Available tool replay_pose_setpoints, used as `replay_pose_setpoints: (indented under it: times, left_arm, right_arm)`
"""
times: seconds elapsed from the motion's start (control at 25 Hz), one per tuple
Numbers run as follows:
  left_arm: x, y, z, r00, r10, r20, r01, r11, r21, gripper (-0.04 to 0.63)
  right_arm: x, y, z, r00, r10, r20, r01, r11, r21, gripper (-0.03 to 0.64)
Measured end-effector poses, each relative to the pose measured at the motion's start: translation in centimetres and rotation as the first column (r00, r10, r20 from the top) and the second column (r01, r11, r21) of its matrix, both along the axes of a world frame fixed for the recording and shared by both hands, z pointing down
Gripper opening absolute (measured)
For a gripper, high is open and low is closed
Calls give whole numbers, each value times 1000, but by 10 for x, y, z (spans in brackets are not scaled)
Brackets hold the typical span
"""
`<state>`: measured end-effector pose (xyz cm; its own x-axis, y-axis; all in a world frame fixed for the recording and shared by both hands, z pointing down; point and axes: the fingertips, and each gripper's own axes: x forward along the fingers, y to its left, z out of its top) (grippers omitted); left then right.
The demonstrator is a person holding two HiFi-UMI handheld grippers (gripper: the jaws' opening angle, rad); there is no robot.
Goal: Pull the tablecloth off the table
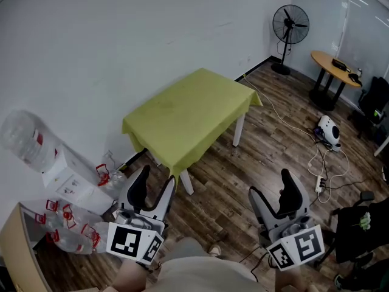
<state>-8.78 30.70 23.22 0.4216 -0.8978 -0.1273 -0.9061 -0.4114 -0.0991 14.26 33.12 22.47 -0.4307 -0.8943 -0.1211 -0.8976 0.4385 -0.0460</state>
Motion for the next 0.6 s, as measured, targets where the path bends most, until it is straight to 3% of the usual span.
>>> replay_pose_setpoints:
  times: [0.32, 0.6]
  left_arm:
    - [15, -26, 13, 1000, -7, 20, 7, 1000, -15, 255]
    - [34, -69, 36, 997, 51, 54, -50, 998, -31, 255]
  right_arm:
    - [5, -20, 23, 1000, -28, 4, 28, 998, -55, 367]
    - [6, -60, 46, 1000, -20, -1, 20, 996, -88, 367]
